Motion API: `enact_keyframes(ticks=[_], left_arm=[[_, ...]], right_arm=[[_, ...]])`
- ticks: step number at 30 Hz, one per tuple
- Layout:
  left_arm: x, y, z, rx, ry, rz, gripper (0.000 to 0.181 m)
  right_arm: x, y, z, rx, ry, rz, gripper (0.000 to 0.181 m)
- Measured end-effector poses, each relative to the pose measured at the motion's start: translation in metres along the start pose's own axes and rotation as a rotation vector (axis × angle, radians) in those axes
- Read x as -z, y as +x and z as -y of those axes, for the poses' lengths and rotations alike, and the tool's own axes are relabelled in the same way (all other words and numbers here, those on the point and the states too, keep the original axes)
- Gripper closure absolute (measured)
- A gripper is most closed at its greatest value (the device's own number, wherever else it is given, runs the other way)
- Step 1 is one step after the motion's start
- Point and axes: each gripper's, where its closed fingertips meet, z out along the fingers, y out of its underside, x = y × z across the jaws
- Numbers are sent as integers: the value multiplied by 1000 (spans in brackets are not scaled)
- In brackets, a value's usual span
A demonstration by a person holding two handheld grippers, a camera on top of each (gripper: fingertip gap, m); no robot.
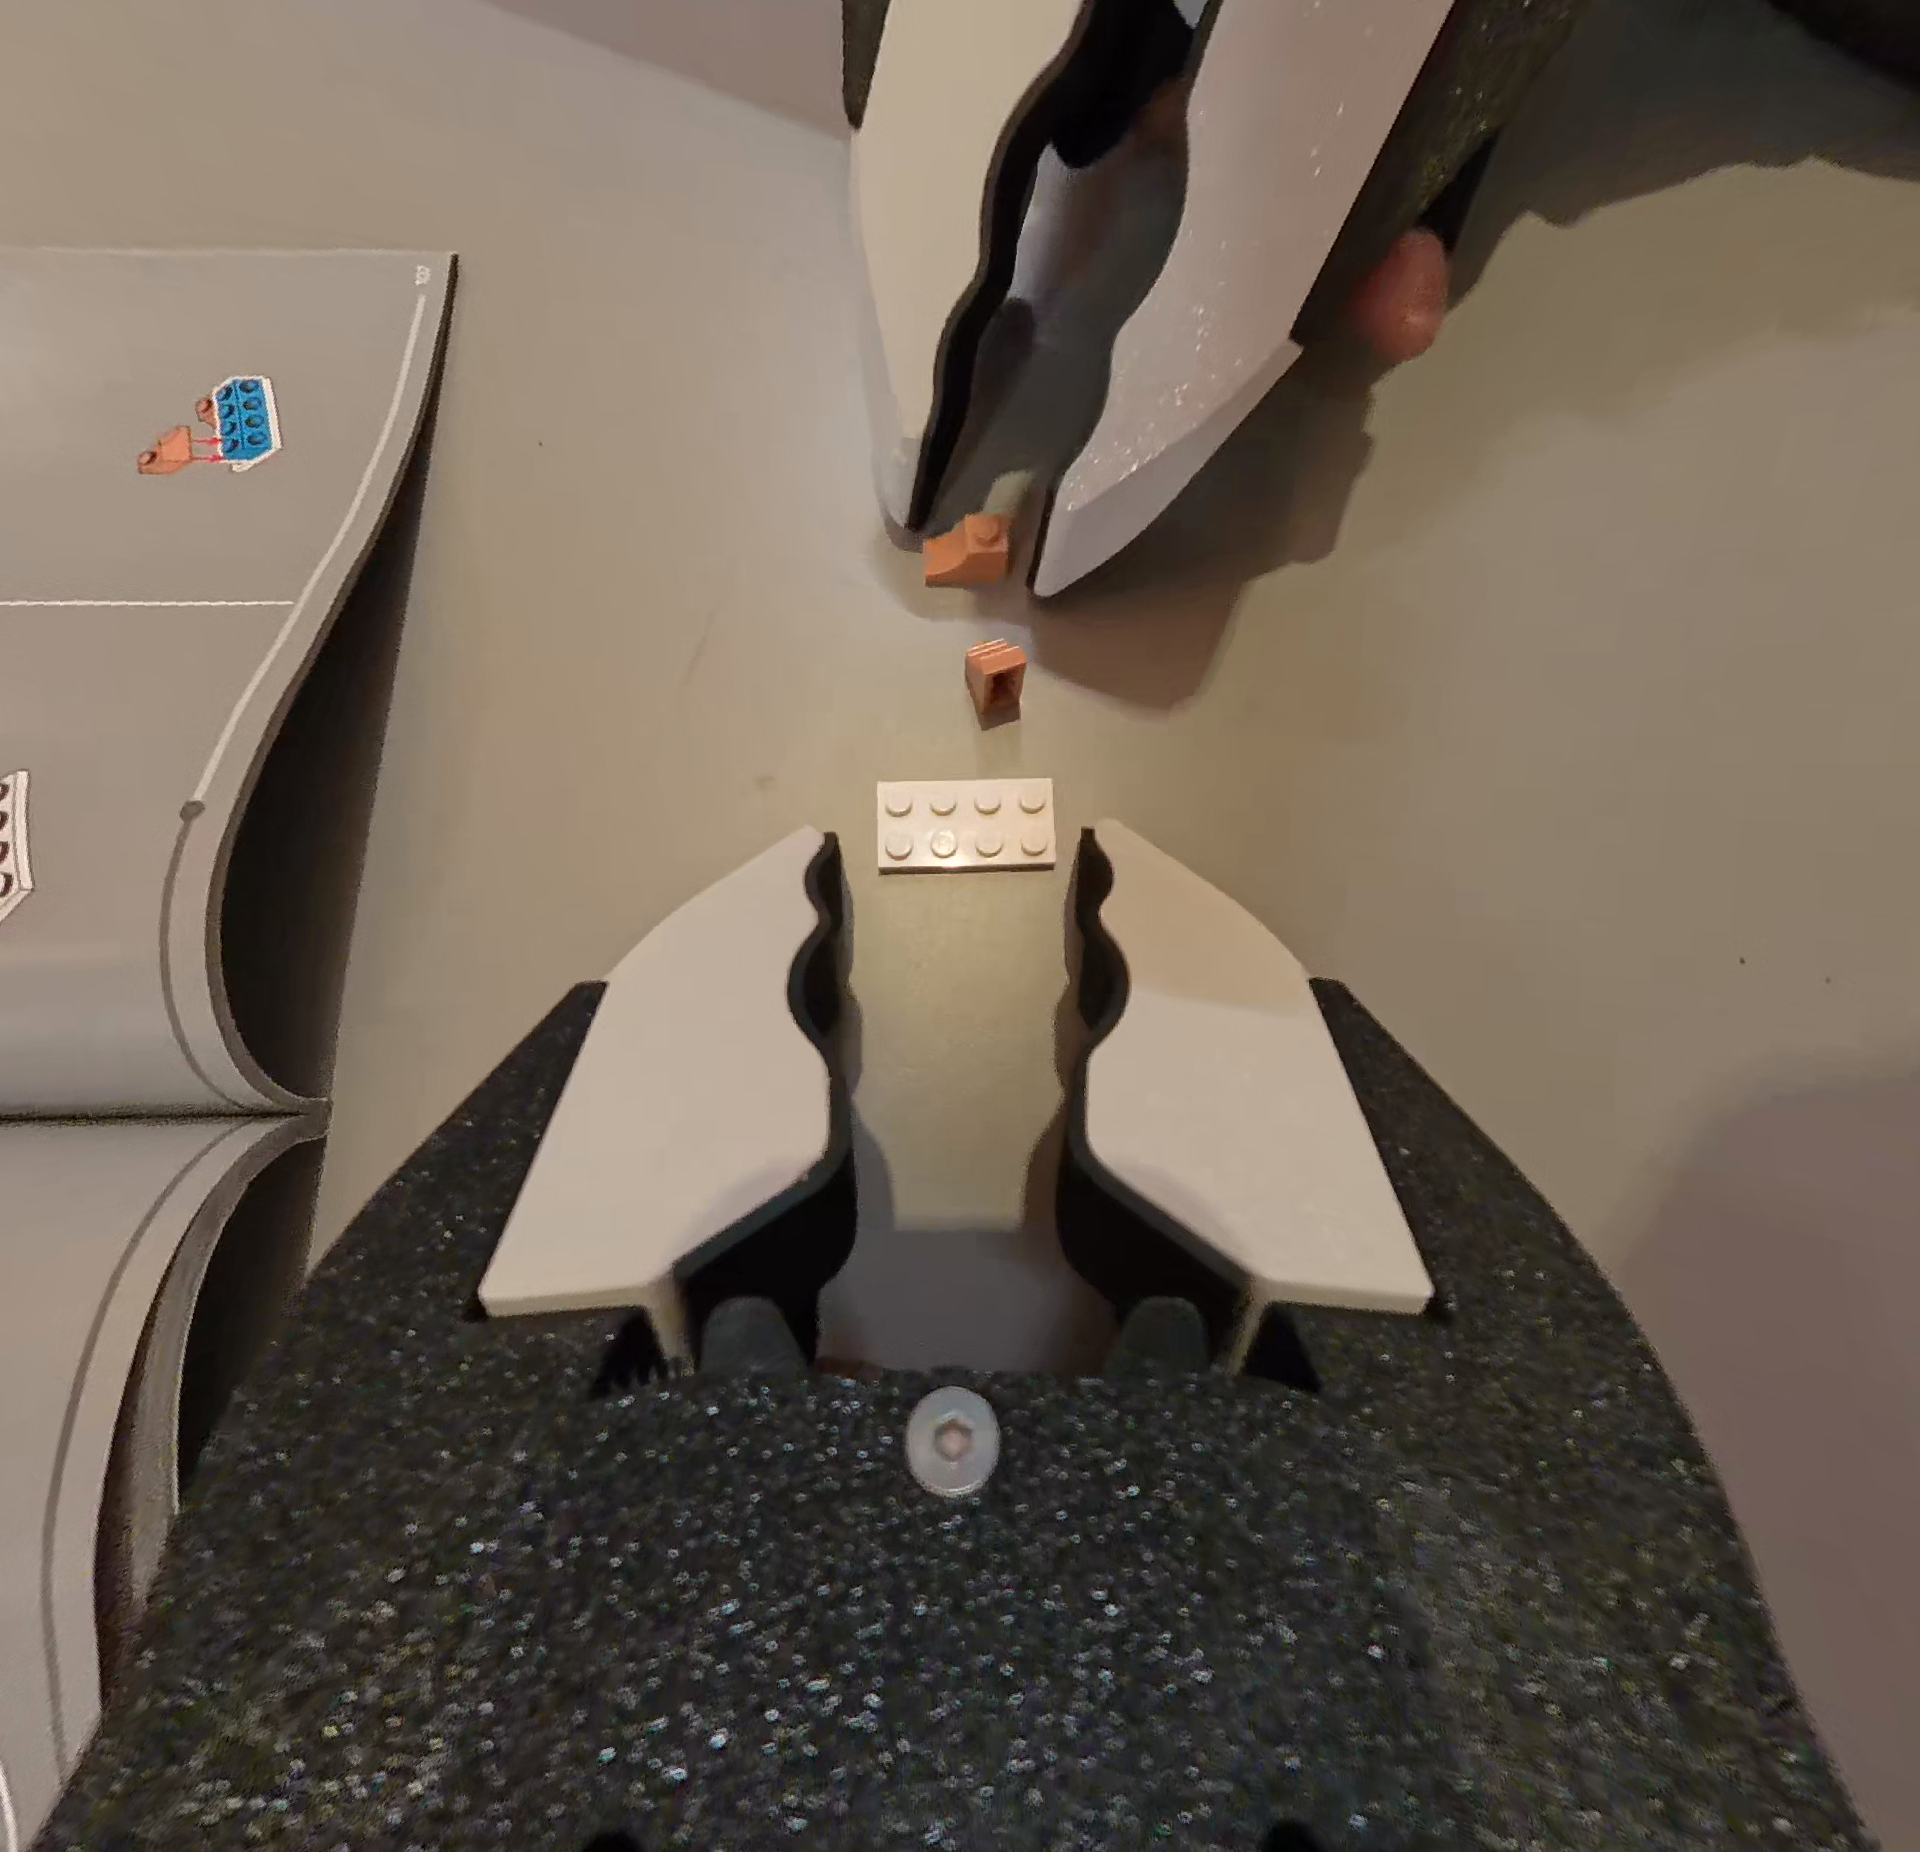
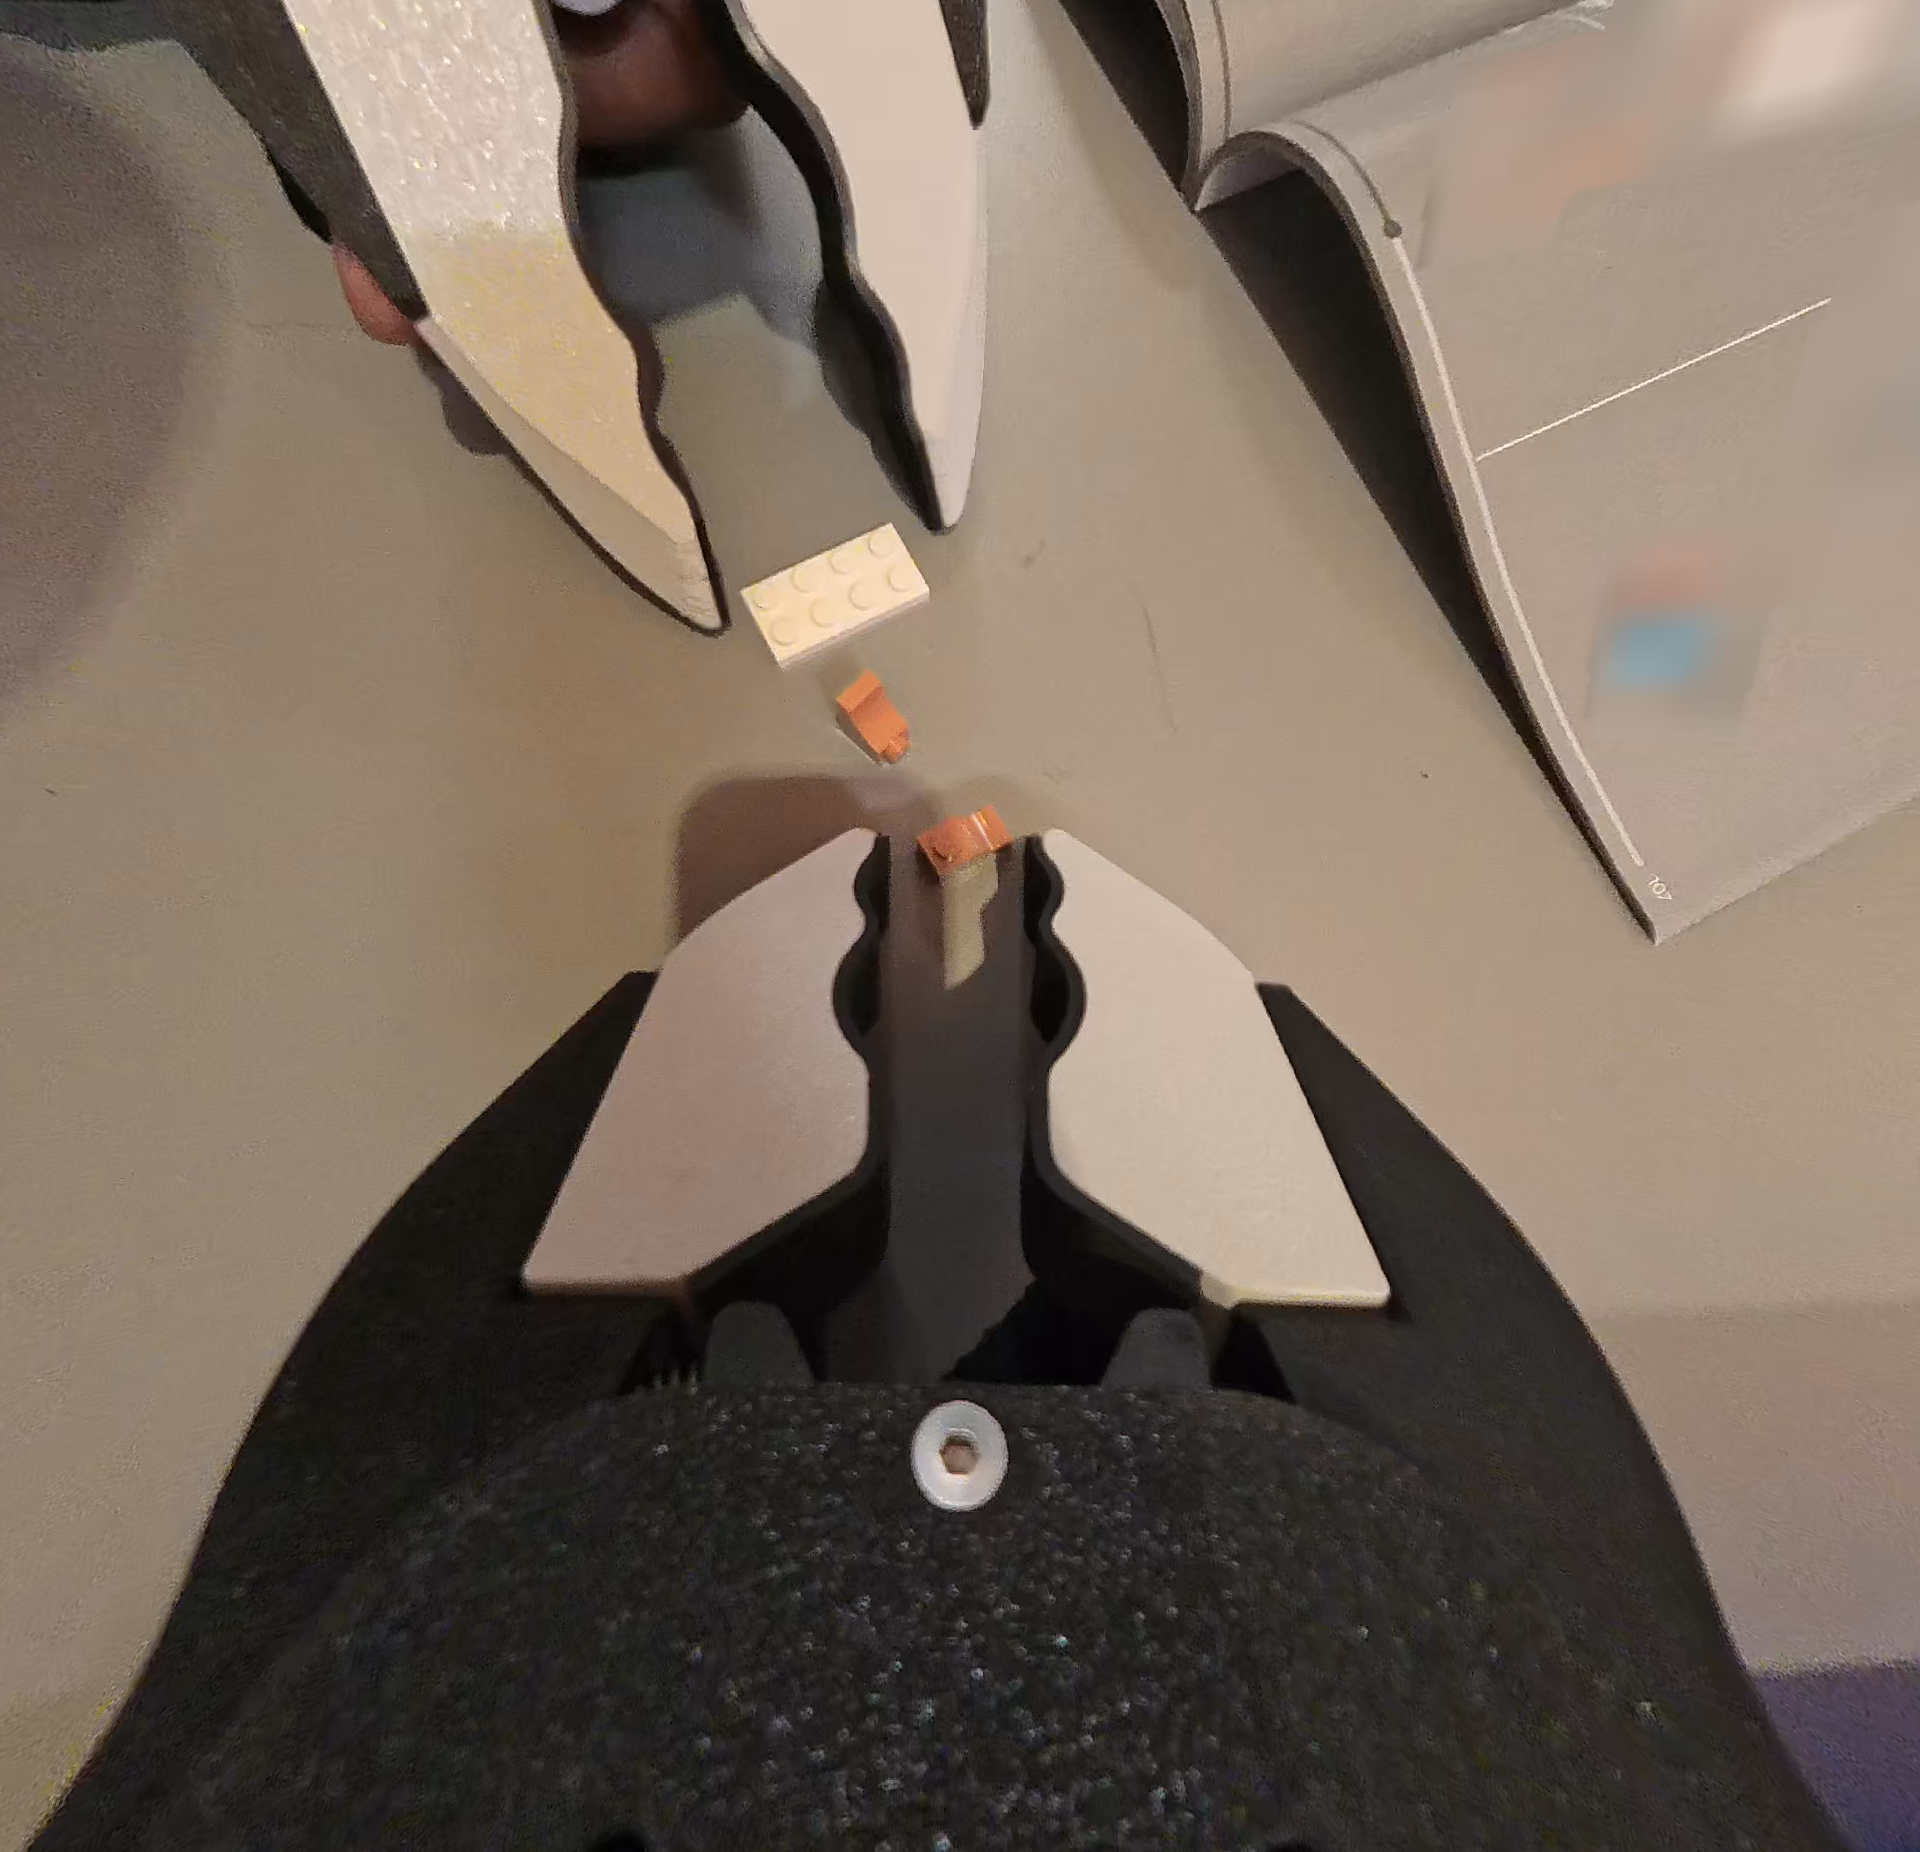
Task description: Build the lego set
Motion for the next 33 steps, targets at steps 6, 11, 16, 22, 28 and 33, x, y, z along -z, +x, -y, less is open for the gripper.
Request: enact_keyframes(ticks=[6,11,16,22,28,33], left_arm=[[-1,-4,1,15,2,21,145],[-2,-5,2,9,-1,32,149],[0,-4,3,16,12,11,146],[0,-5,2,11,14,-12,141],[-3,-2,2,-28,0,-6,142],[-3,-3,3,-22,2,-4,149]], right_arm=[[-2,0,2,17,3,-12,166],[0,1,4,22,16,-23,168],[4,3,6,18,31,-32,168],[4,2,6,20,34,-28,168],[6,2,11,19,58,-29,168],[12,-1,22,11,110,-23,168]])
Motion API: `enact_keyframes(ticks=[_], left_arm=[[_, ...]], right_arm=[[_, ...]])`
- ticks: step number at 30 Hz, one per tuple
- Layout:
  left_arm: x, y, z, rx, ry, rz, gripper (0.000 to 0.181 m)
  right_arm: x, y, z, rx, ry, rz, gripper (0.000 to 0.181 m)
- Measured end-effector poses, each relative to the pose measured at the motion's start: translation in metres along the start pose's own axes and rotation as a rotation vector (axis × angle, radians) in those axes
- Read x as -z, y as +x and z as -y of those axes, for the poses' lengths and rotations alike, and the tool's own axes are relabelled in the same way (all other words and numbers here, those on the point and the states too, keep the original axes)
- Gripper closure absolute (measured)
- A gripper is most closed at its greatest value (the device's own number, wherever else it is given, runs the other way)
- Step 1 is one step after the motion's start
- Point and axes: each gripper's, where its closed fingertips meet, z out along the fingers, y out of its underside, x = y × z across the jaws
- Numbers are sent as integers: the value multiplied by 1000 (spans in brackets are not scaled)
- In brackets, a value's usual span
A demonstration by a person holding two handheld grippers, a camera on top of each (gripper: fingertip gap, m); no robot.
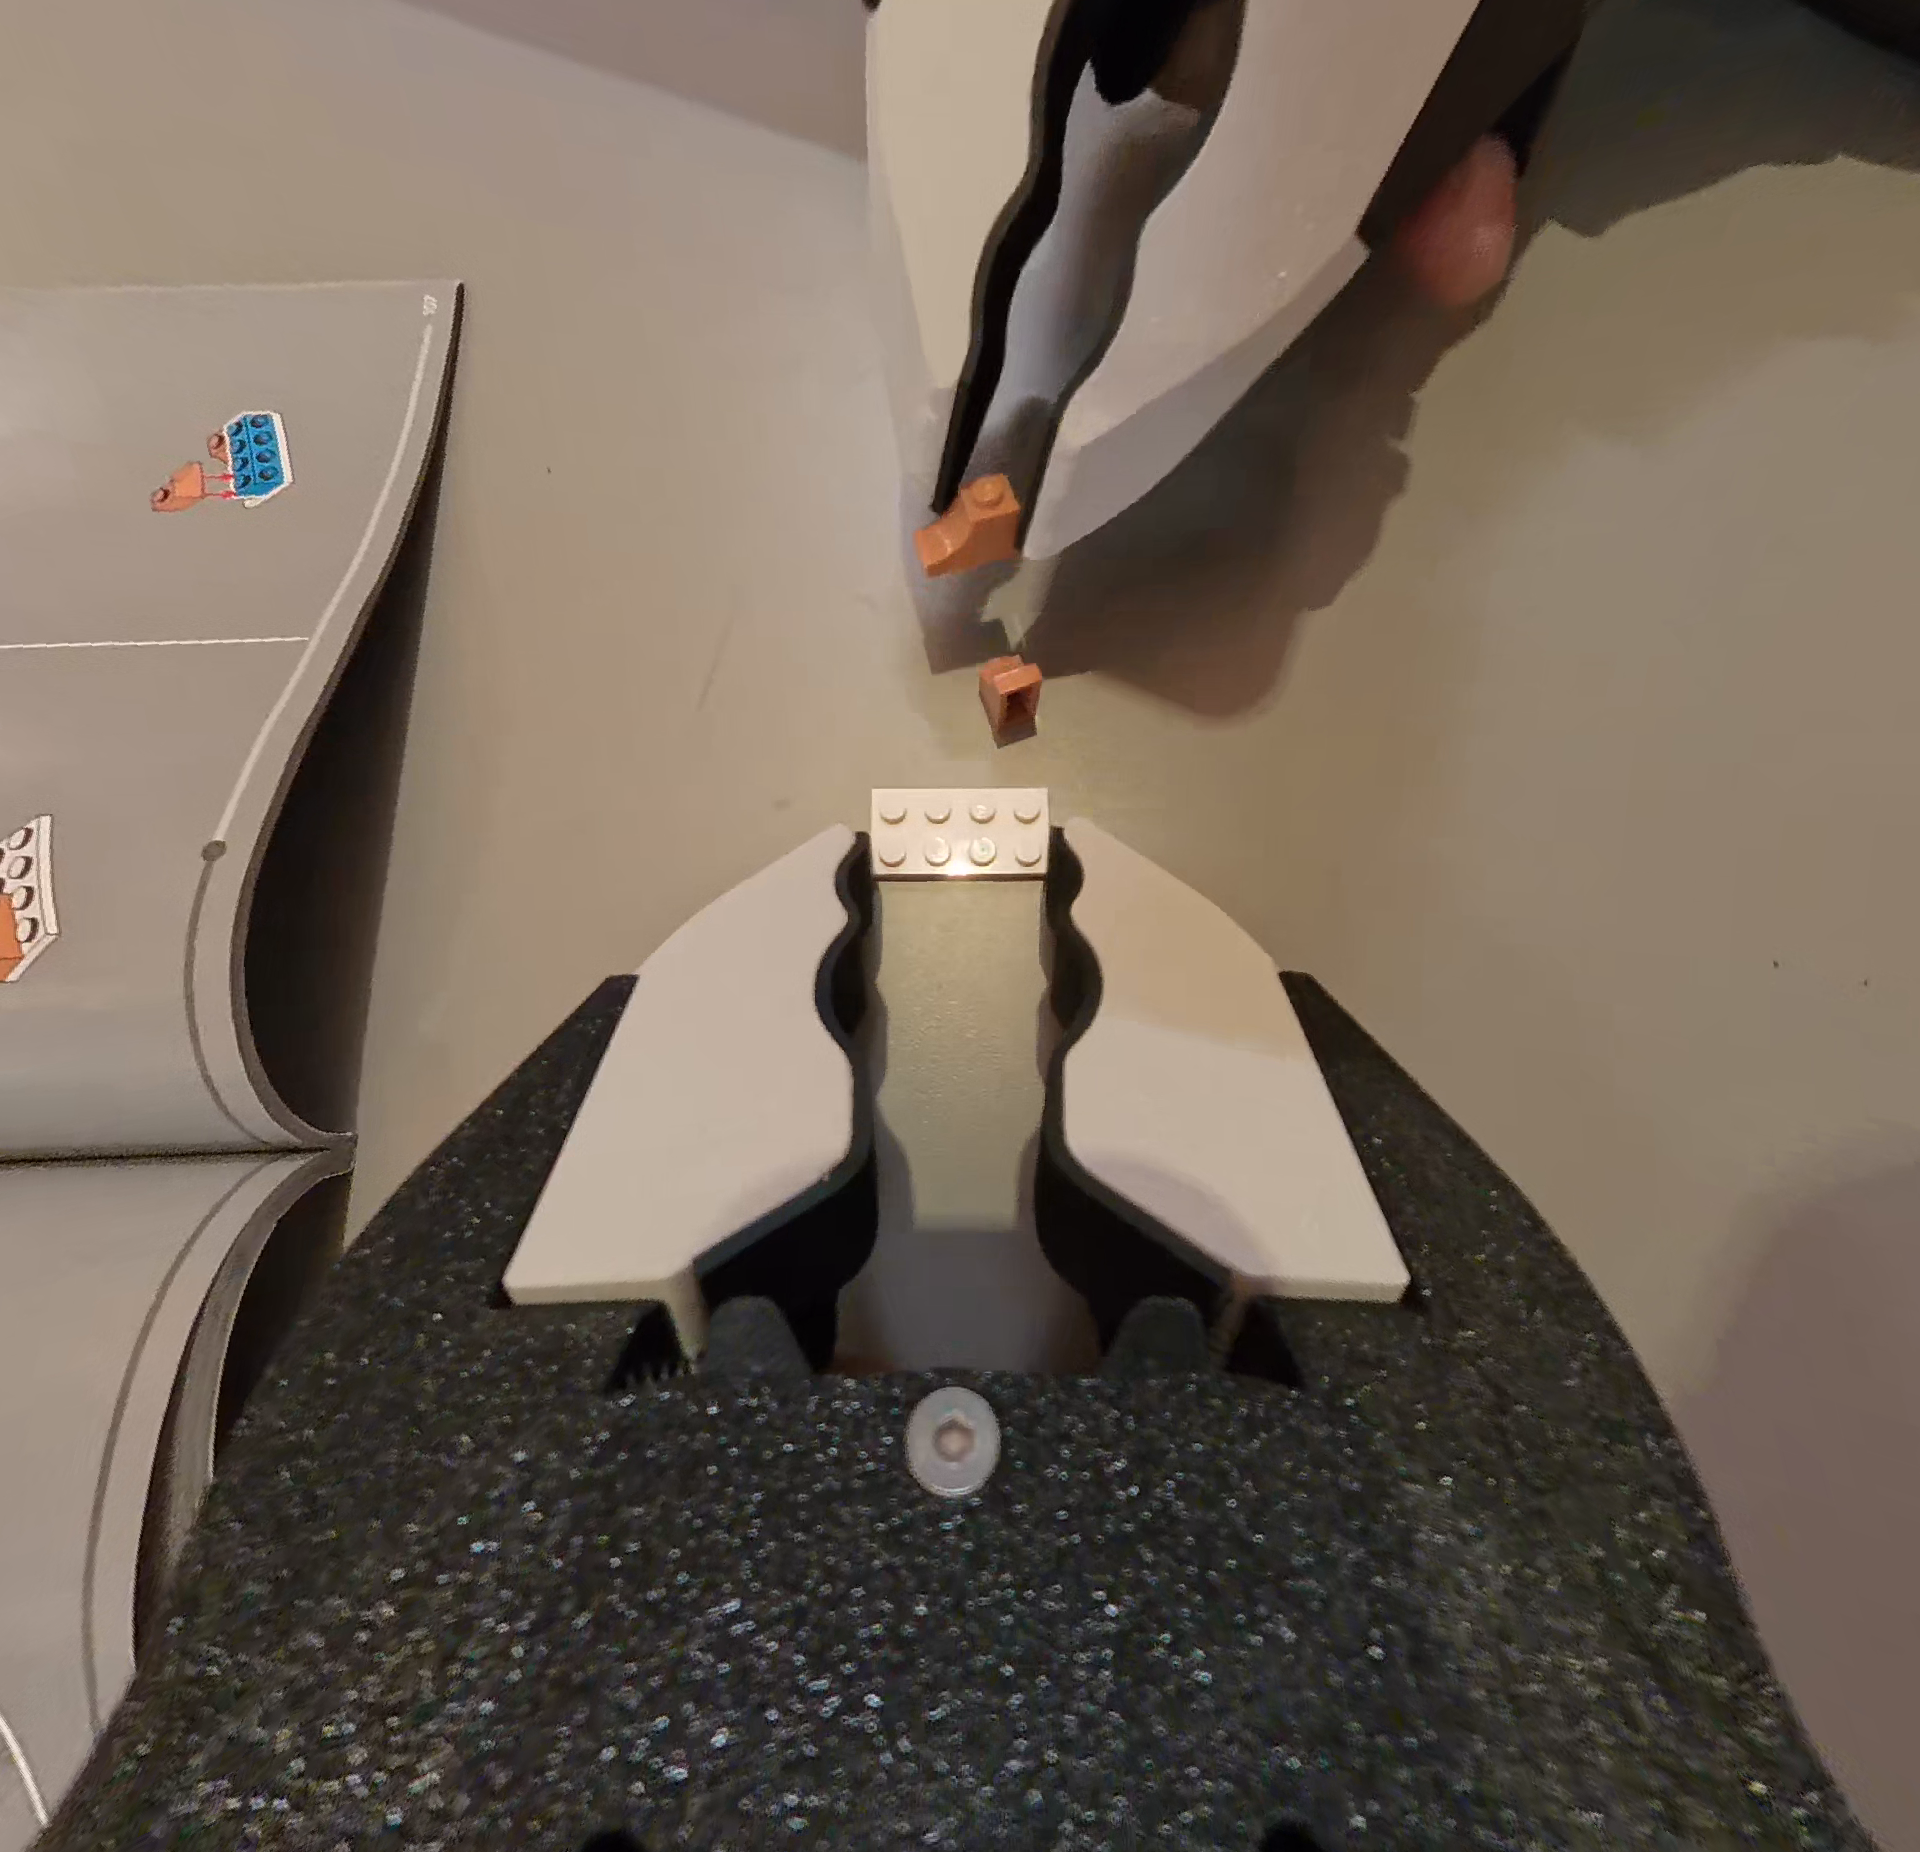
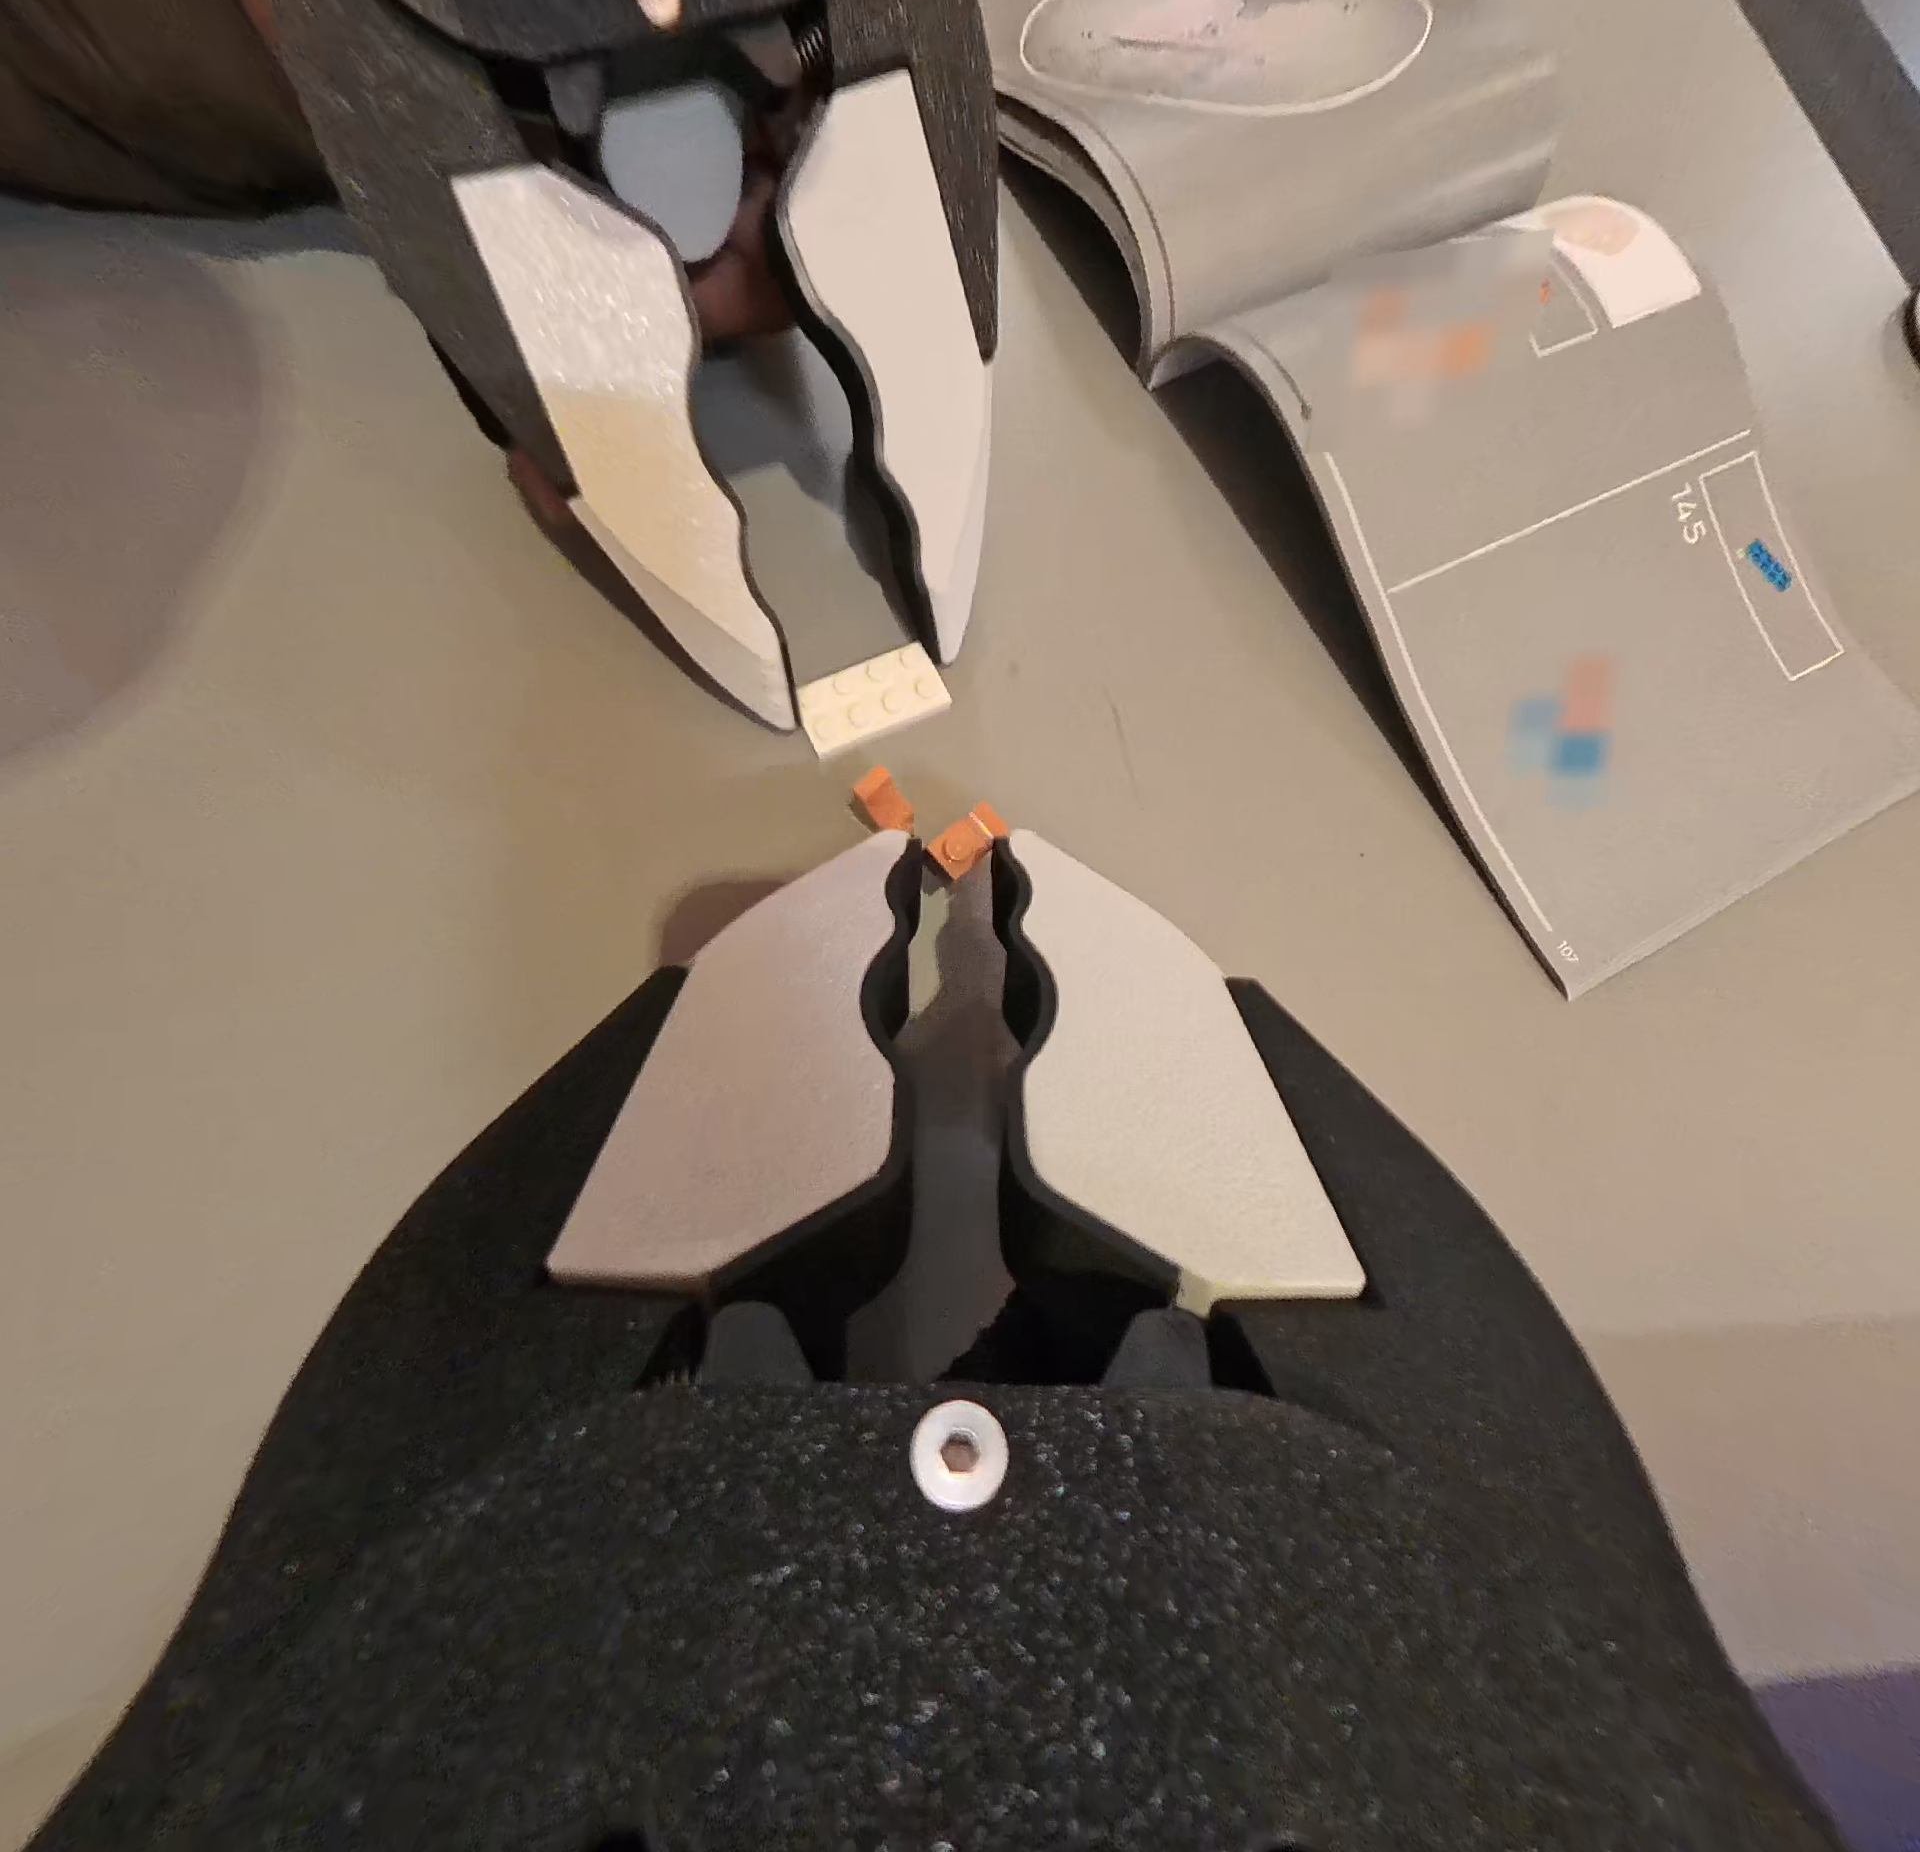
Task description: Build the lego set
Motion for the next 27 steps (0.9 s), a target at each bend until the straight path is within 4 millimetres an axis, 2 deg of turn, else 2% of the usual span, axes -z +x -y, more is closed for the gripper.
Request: enact_keyframes(ticks=[4,11,27], left_arm=[[0,0,0,1,0,6,149],[3,-1,9,9,59,23,150],[11,3,21,-17,111,36,149]], right_arm=[[2,-9,13,-3,45,25,169],[-4,-22,23,3,52,39,169],[-13,-22,23,-23,12,11,168]])
